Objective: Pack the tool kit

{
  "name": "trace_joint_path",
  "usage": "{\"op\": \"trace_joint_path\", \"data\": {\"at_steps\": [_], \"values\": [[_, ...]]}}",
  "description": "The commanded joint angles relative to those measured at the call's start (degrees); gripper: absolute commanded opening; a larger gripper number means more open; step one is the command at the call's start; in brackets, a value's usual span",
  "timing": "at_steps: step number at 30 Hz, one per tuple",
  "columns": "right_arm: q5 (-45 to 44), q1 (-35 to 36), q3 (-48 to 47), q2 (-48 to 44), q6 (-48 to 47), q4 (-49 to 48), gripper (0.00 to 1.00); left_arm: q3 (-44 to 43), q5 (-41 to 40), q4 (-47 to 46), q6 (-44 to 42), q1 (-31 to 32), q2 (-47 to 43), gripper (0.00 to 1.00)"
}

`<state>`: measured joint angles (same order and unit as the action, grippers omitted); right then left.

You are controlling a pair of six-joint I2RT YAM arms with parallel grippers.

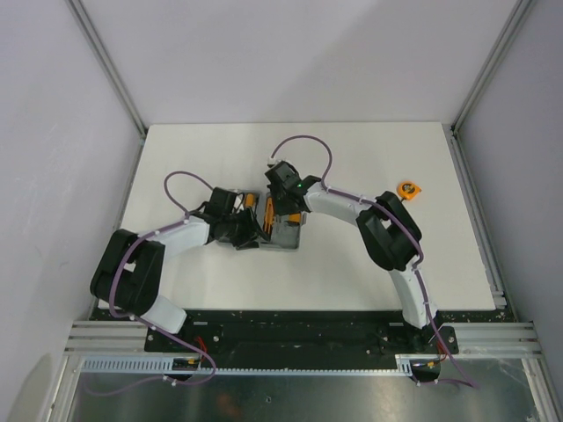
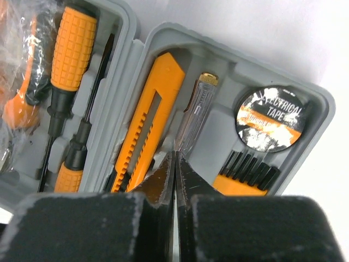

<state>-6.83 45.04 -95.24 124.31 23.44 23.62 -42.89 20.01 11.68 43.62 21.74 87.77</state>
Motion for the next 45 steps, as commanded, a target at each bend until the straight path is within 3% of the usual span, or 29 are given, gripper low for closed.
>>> {"op": "trace_joint_path", "data": {"at_steps": [1,11,17,25,33,45], "values": [[5.9,1.5,2.3,-1.1,0.8,9.6,0.01,-1.6,-2.5,-2.7,0.6,-0.1,2.1,0.47],[6.9,1.5,1.8,0.3,1.6,11.0,0.02,-1.6,-1.9,-3.2,0.6,-0.1,2.2,0.47],[4.1,1.0,0.6,4.7,0.6,10.7,0.03,0.4,-2.8,-3.1,-1.5,-0.1,-2.9,0.47],[4.5,0.4,0.9,8.3,-0.3,8.8,0.03,0.7,-7.2,-3.5,-4.8,1.8,-12.7,0.27],[7.4,0.1,1.1,8.3,0.9,7.6,0.03,-3.6,-7.0,-5.2,-0.5,3.9,-3.2,0.04],[9.9,-1.0,0.3,8.3,1.5,7.1,0.04,-8.5,-10.6,-7.2,0.0,5.2,4.1,0.07]]}}
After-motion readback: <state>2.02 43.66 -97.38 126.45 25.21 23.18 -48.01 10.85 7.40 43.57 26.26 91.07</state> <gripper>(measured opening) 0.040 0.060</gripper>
